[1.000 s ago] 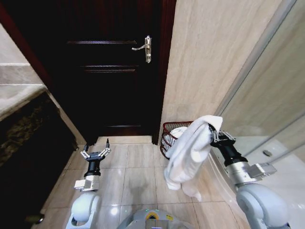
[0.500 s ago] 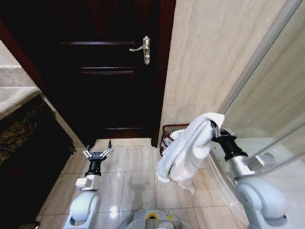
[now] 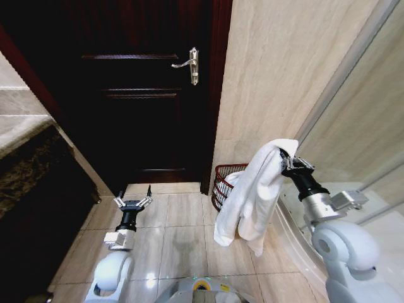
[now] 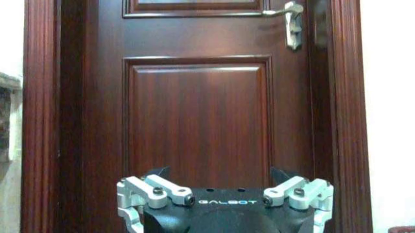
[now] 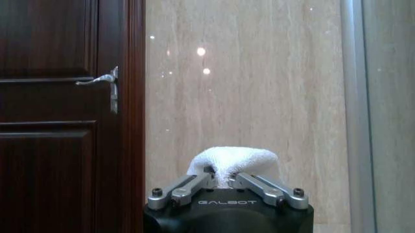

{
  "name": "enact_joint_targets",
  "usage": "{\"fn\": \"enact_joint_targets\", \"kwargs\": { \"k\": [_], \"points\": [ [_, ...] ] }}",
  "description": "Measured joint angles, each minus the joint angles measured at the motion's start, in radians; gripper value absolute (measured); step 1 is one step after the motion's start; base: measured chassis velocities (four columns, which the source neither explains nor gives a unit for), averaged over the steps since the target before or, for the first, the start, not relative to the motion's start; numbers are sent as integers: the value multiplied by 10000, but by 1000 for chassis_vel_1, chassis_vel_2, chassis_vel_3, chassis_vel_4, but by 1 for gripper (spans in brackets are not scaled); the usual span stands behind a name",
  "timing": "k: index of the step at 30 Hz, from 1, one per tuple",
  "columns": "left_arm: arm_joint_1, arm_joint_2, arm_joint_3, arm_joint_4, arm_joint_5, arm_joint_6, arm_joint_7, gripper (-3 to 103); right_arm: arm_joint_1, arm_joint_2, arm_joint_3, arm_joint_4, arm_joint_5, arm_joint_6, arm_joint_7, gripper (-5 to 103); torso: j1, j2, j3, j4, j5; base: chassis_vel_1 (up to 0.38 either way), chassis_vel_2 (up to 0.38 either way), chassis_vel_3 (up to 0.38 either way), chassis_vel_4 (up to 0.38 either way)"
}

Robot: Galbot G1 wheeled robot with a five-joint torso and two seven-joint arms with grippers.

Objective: Discard the used towel into the hamper.

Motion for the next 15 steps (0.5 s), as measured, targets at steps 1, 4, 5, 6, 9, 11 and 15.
{"fn": "enact_joint_targets", "kwargs": {
  "k": [1,4,5,6,9,11,15],
  "points": [
    [-8,-18,1,-22,-34,-4,17,100,21,-35,12,-1,4,1,10,3,21,49,31,0,-2,0,0,0,0],
    [4,-42,-6,-58,-66,-20,42,100,80,-94,8,-16,0,1,37,3,69,175,107,1,-2,0,0,0,0],
    [21,-43,-14,-71,-75,-20,44,100,91,-106,-1,-21,-3,1,44,3,91,219,129,2,-2,0,0,0,0],
    [41,-39,-28,-79,-78,-21,45,100,110,-124,-11,-33,-8,1,57,3,121,285,165,2,-2,0,0,0,0],
    [56,-10,-46,-84,-77,-22,41,100,162,-168,-14,-46,-8,1,86,3,164,402,240,2,-1,0,0,0,0],
    [59,17,-68,-95,-68,-17,37,100,243,-215,-6,-59,16,-1,103,3,213,520,309,2,-2,0,0,0,0],
    [60,20,-78,-130,-57,4,36,100,311,-234,12,-99,46,-2,109,3,280,685,407,2,-2,0,0,0,0]
  ]
}}
